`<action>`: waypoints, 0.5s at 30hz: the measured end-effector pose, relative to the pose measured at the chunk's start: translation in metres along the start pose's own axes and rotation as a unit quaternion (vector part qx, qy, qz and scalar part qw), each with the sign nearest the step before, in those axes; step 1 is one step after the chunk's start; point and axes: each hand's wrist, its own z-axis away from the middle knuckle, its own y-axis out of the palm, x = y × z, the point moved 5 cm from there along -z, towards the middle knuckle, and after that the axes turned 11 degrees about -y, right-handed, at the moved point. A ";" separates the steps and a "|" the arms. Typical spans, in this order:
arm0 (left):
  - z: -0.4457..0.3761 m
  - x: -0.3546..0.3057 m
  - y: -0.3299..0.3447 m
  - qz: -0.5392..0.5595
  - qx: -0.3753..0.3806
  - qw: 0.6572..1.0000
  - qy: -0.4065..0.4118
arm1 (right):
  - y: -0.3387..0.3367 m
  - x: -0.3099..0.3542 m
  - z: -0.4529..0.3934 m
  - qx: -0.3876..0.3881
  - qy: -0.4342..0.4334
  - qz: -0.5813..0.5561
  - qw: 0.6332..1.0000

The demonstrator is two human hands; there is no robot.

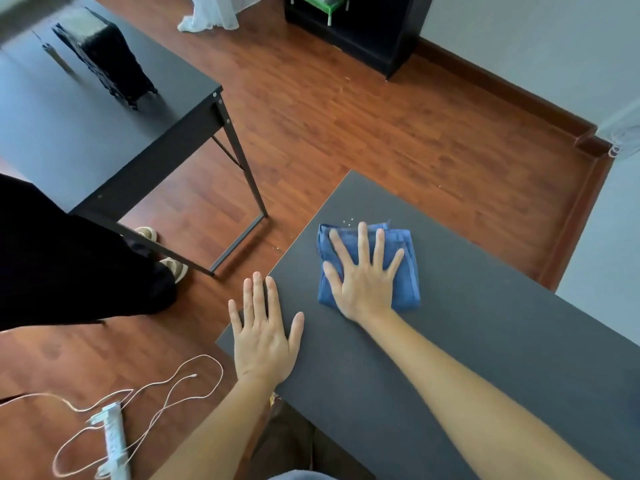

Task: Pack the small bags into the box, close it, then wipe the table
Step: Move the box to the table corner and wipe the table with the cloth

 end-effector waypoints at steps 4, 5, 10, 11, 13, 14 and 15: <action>0.001 0.001 0.001 -0.011 0.000 1.000 -0.001 | -0.022 -0.093 -0.084 0.011 0.171 -0.027 0.985; 0.002 0.001 0.001 -0.010 0.001 1.000 0.000 | -0.027 -0.118 -0.079 0.006 0.220 -0.032 0.975; 0.002 0.000 -0.003 0.005 0.006 1.000 0.001 | -0.021 -0.116 0.029 -0.007 0.265 -0.013 0.964; 0.002 0.000 -0.003 0.006 0.010 1.000 0.001 | -0.012 -0.090 0.045 -0.003 0.228 0.000 0.974; 0.002 -0.001 -0.004 0.007 0.015 1.000 0.002 | 0.004 -0.028 0.048 0.005 0.118 0.021 0.993; 0.002 -0.001 -0.004 0.007 0.013 1.000 0.003 | 0.010 0.000 0.036 0.003 0.073 0.026 0.997; 0.001 0.000 -0.004 0.006 0.010 1.000 0.002 | 0.013 0.022 0.016 -0.007 0.037 0.025 0.999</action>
